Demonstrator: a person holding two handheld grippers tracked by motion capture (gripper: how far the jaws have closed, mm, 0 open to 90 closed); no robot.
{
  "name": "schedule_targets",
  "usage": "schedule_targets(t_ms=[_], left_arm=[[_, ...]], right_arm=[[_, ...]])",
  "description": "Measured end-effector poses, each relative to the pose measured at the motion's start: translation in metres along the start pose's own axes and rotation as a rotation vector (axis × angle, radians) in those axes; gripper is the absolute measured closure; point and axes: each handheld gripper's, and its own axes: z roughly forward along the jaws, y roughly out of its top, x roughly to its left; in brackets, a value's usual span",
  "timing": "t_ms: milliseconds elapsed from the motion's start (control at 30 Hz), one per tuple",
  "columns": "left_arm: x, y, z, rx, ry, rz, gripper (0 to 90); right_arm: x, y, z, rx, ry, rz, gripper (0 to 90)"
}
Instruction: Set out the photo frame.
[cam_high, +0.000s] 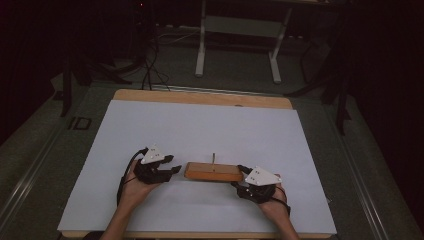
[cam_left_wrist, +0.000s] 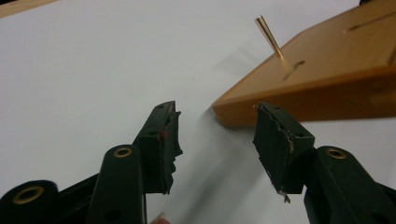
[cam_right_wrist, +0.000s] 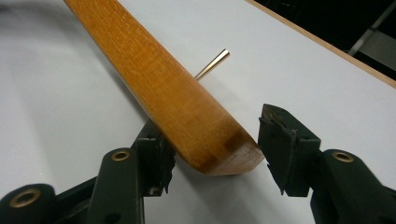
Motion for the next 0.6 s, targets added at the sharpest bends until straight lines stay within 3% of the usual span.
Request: schedule_targets(t_ms=[100,233,300,400,433,500,600], left_arm=[[-0.005,-0.003,-0.001,-0.001,0.007,0.018,45.7],[-0.013,-0.005,0.002,0.042,-0.007,0.089,43.7],[-0.017,-0.005,0.005,0.042,-0.018,0.107,43.1],[-0.022,-0.003,0.009,0.033,-0.028,0.14,42.3],[-0.029,0.0,0.013,0.025,-0.019,0.187,42.3],[-0.035,0.002,0.016,0.006,-0.001,0.218,40.6],[-0.036,0.006,0.021,-0.023,-0.003,0.22,40.6]], right_arm=[[0.0,0.0,0.0,0.0,0.001,0.003,46.3],[-0.001,0.0,0.0,-0.002,0.005,0.007,46.3],[-0.001,0.0,0.0,-0.003,0.006,0.008,46.3],[-0.002,0.0,0.0,-0.004,0.006,0.011,46.3],[-0.002,0.0,0.0,-0.005,0.007,0.012,46.3],[-0.003,0.0,0.001,-0.007,0.011,0.021,46.4],[-0.004,0.001,0.001,-0.009,0.016,0.024,46.3]])
